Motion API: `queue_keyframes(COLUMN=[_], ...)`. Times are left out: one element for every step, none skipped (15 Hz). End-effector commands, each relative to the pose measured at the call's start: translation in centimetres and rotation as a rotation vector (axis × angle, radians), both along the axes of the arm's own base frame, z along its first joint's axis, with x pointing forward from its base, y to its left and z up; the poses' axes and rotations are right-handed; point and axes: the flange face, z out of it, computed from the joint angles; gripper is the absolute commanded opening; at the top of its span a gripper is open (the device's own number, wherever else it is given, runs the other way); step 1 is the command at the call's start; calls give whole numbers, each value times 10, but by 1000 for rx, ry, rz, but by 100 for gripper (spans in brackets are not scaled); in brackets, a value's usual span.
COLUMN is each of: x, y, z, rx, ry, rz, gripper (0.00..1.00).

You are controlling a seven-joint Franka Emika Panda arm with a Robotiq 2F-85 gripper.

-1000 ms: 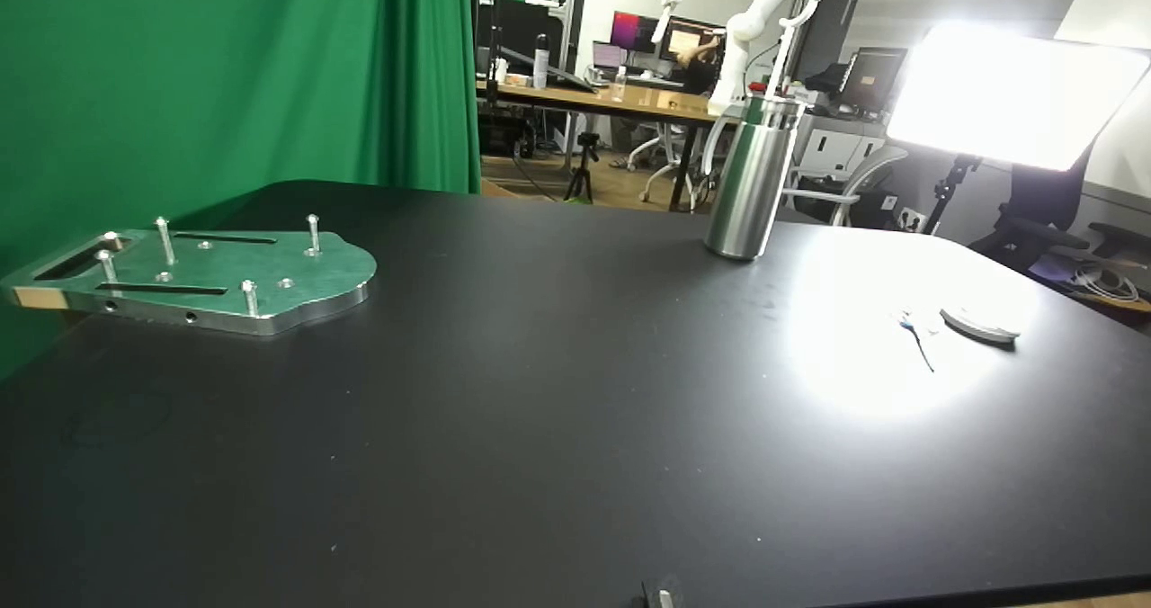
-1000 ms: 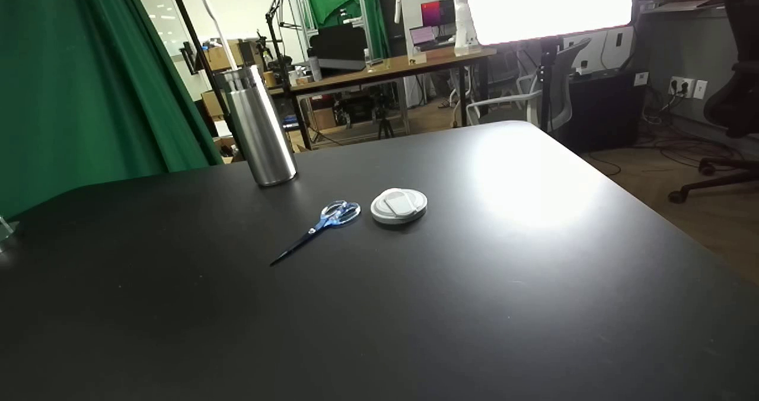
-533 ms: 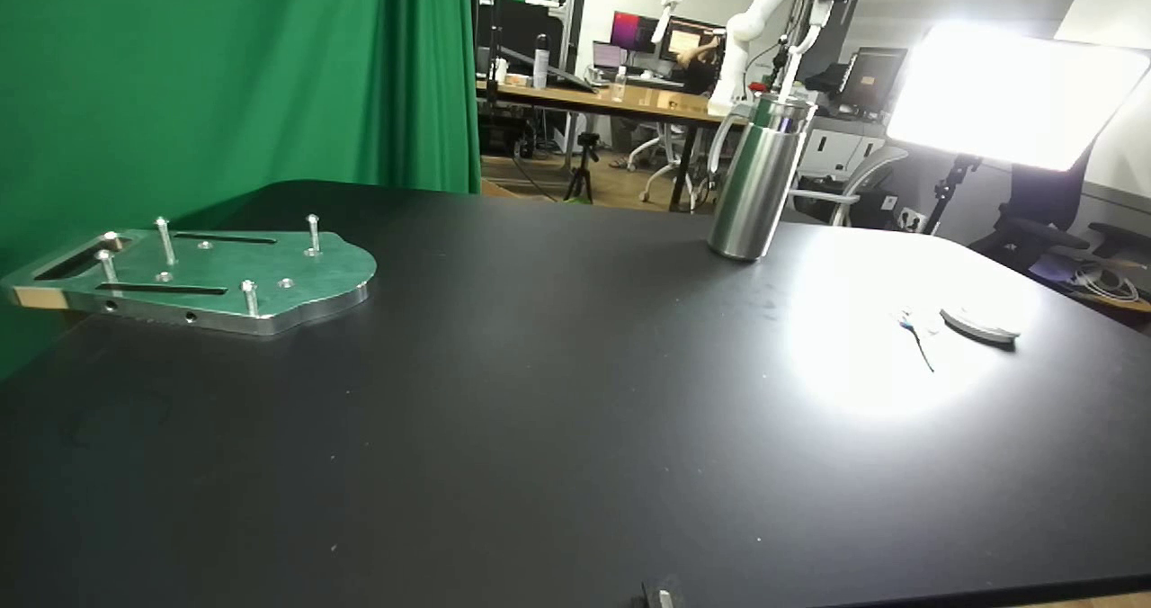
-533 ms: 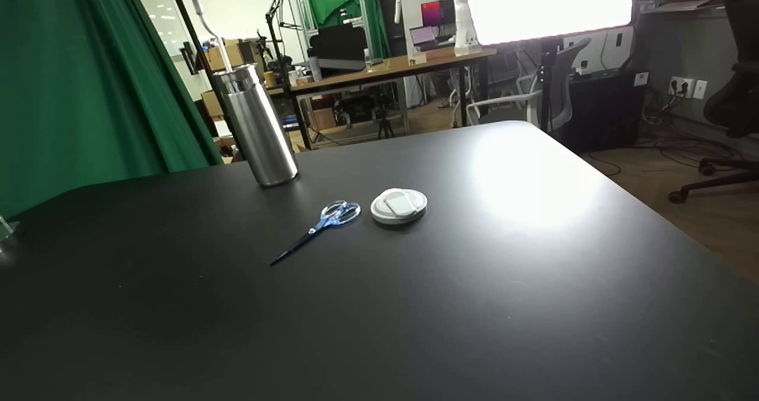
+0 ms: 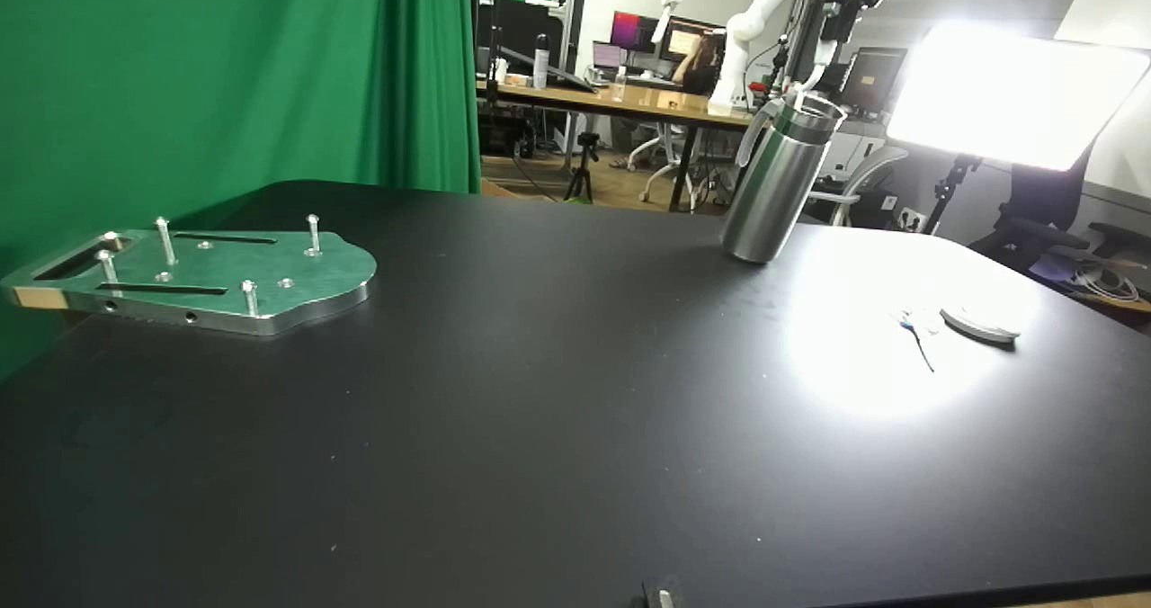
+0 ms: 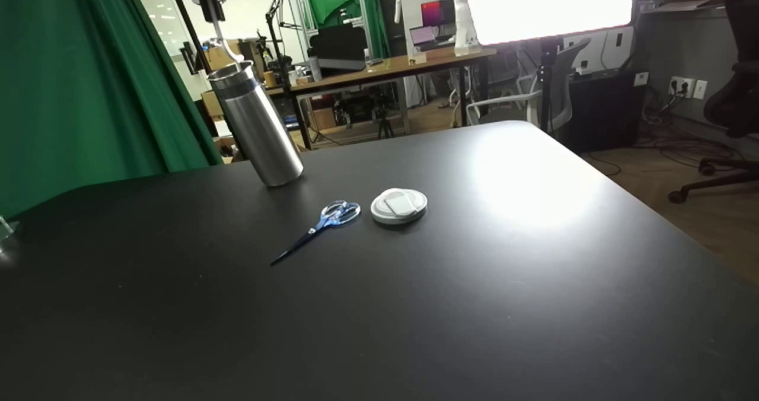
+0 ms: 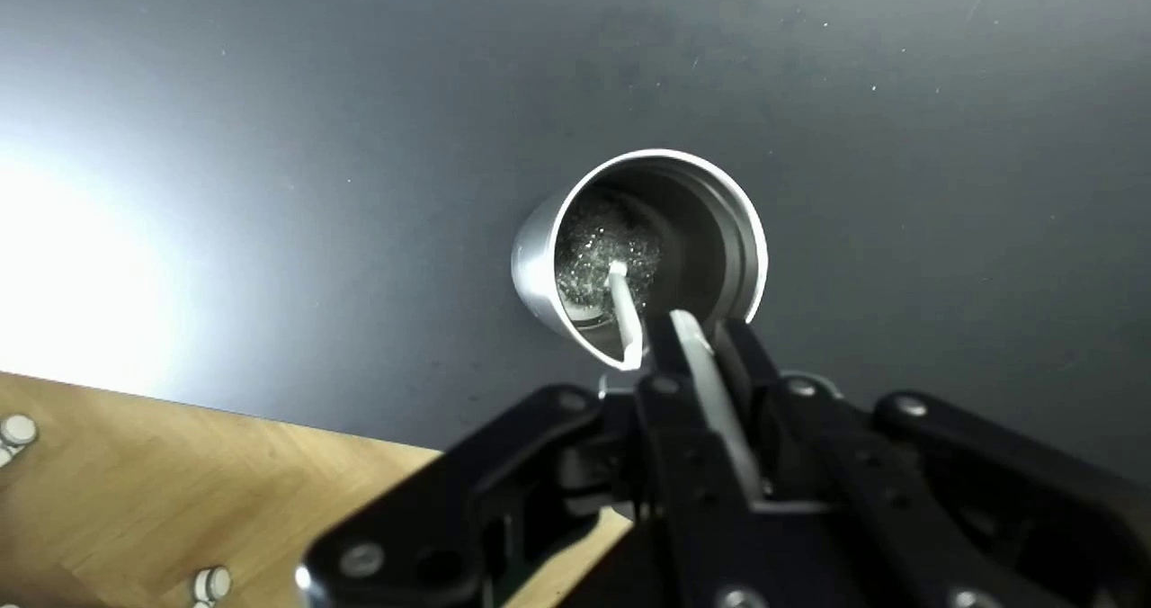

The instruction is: Use the brush to scrub inside the jar

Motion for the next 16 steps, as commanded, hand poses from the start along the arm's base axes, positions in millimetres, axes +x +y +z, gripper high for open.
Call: queue_keyframes(x=[10,12,14,16,18,19,21,22,24,24,25,24,23,22,21,20], y=[-11,-13,-14,-16,-17,-19,-20,-22,-23,-24,-24,-24,-24,-23,-22,-21], z=[-21,-23,-25,-26,-25,-23,-20,-18,-17,-16,-15,-14,-13,-12,-11,-10], rx=[-23,-27,-32,-35,-37,-38,-40,-41,-49,-53,-59,-62,-63,-66,-67,-68], ry=[51,52,52,50,46,40,30,24,7,-3,-14,-24,-30,-36,-39,-43], rz=[-76,-87,-97,-107,-117,-124,-132,-146,-166,-181,-194,-202,-204,-206,-207,-206], gripper=[4,4,4,4,4,4,4,4,4,4,4,4,4,4,4,4])
